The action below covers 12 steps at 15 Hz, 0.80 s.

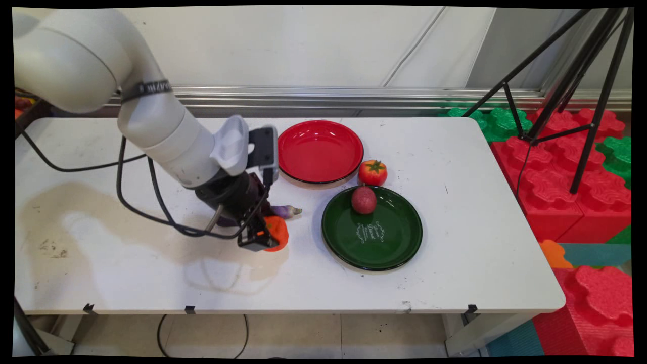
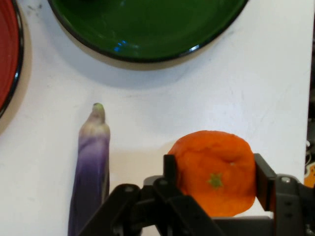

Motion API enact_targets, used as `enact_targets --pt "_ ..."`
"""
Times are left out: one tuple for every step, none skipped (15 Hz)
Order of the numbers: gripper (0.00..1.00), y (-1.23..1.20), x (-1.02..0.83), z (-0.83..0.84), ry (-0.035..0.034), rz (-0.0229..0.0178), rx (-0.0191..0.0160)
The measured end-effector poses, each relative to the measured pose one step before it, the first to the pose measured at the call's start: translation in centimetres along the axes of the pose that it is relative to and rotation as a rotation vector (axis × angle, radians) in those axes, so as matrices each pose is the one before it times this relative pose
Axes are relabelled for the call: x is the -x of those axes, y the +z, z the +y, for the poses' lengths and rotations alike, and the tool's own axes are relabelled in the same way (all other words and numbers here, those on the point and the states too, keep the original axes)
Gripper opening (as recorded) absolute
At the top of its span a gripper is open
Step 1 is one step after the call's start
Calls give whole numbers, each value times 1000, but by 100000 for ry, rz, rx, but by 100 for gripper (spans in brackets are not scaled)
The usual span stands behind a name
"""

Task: Place the picked object on the table

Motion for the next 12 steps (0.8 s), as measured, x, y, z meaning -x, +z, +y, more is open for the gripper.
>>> enact_targets --pt "0 631 399 -35 1652 -472 100" --pt "0 688 302 -39 1456 -304 132" --pt "0 647 199 -37 997 -273 39" --pt "0 761 143 -46 891 -215 -81" --pt "0 768 99 -35 662 -273 -170" --pt "0 661 50 -38 543 -241 -159" --pt "0 419 -1 -43 376 -75 -158" --pt "0 599 15 -52 433 -60 -195" --pt "0 640 29 -51 488 -74 -187" --pt "0 575 39 -43 425 -35 -208" --pt "0 423 42 -36 300 -42 -131" --pt "0 259 19 -24 172 -3 -52"
